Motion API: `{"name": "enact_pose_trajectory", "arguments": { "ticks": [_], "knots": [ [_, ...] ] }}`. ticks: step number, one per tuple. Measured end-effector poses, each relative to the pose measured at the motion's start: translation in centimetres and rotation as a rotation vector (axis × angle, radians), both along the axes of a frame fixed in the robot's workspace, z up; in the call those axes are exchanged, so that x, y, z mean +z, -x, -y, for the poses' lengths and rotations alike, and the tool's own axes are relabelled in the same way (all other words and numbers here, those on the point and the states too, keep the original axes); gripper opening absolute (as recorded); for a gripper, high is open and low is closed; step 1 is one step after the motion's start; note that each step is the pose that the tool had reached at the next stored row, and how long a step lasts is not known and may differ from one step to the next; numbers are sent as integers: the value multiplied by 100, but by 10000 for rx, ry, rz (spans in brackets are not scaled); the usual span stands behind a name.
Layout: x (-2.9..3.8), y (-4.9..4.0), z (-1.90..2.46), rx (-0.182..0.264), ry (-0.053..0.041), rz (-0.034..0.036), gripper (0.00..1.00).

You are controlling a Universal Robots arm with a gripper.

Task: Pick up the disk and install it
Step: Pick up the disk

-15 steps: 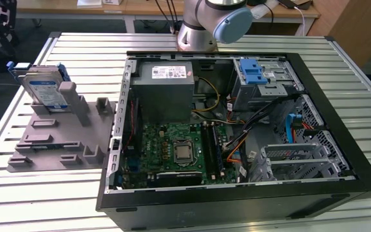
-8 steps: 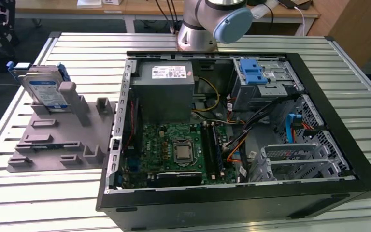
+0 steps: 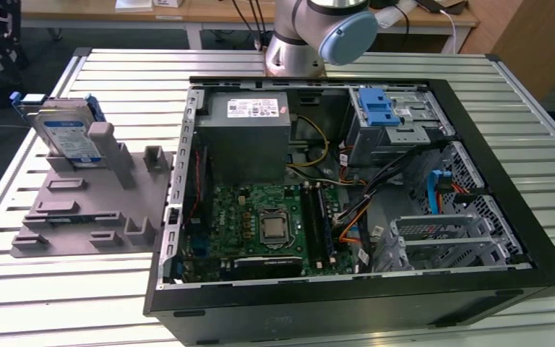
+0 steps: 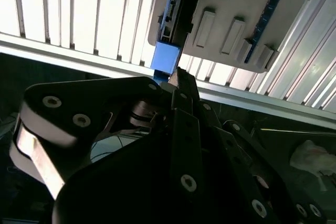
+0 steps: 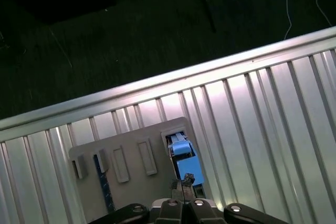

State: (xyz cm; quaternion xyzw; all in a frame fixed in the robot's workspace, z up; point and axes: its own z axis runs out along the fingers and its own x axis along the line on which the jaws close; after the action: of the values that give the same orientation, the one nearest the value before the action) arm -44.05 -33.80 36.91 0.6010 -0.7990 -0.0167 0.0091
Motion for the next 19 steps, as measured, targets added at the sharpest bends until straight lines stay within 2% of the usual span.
{"name": "enact_pose_trajectory", "arguments": {
  "ticks": [19],
  "knots": [
    [-1, 0, 2, 1079, -1, 4, 11]
  ]
}}
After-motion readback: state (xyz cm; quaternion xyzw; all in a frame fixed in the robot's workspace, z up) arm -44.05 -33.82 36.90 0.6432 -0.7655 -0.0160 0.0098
